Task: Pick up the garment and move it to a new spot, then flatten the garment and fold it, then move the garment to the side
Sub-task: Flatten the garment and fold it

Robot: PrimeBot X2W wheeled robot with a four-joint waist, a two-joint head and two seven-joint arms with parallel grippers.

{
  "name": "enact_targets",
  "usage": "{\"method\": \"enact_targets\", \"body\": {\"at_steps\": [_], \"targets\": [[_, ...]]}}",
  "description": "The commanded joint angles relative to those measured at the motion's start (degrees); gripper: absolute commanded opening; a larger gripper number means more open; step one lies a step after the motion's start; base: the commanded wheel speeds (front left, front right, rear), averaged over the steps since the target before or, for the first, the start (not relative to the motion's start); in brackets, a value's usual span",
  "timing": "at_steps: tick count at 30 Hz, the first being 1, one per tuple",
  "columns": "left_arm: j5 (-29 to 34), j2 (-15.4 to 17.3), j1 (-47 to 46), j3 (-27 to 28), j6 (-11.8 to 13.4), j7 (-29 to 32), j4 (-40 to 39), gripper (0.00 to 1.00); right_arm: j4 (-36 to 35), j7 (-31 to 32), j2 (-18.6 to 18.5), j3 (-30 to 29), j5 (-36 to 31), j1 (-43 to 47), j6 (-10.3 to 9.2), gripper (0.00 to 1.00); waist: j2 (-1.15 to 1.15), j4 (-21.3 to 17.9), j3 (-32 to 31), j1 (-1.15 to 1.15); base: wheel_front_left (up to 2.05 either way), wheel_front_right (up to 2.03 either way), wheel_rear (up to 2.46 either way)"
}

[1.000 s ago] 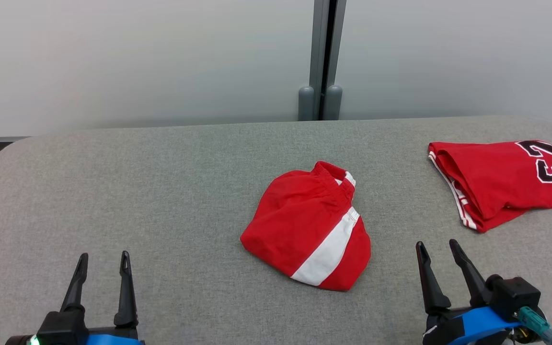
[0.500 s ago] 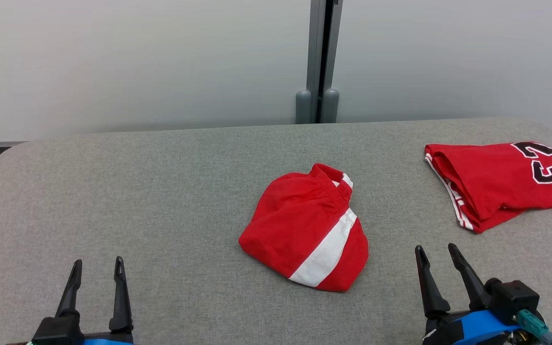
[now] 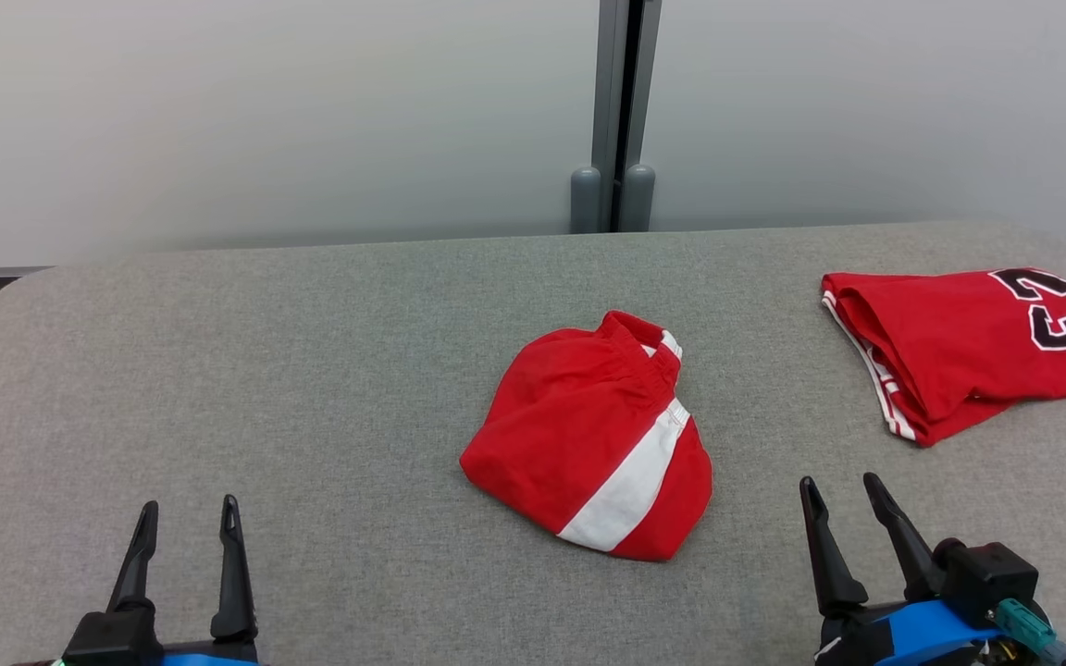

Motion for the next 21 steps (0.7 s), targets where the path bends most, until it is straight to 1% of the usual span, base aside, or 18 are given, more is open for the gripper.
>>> {"method": "enact_targets", "body": {"at_steps": [1, 7, 12, 15, 21], "targets": [[0.33, -0.13, -0.65, 0.33, -0.13, -0.24, 0.02, 1.00, 0.16, -0.18, -0.08, -0.07, 0.03, -0.01, 0.01, 1.00, -0.01, 0.01, 0.06, 0.00, 0.00, 0.00, 0.00], [0.44, -0.50, -1.32, 0.18, -0.35, -0.24, 0.02, 1.00, 0.52, -0.18, -0.08, 0.79, -0.20, -2.64, 0.01, 1.00, -0.01, 0.49, 0.75, 0.00, 0.00, 0.00, 0.00], [0.46, -0.75, -2.71, -0.24, -0.75, -0.24, 0.36, 1.00, 2.95, -0.18, -0.08, 2.36, -0.46, -8.46, 0.01, 1.00, -0.01, 1.50, 1.83, 0.00, 0.00, 0.00, 0.00], [0.56, -0.82, -3.78, -0.49, -0.97, -0.24, 0.77, 1.00, 6.35, -0.18, -0.08, 3.73, -1.03, -13.16, 0.01, 1.00, -0.01, 2.40, 2.61, 0.00, 0.00, 0.00, 0.00], [0.59, -1.11, -5.27, -0.87, -1.40, -0.24, 1.13, 1.00, 16.88, -0.08, -0.09, 6.29, -0.46, -20.82, 0.01, 1.00, -0.01, 4.66, 4.16, 0.00, 0.00, 0.00, 0.00]]}}
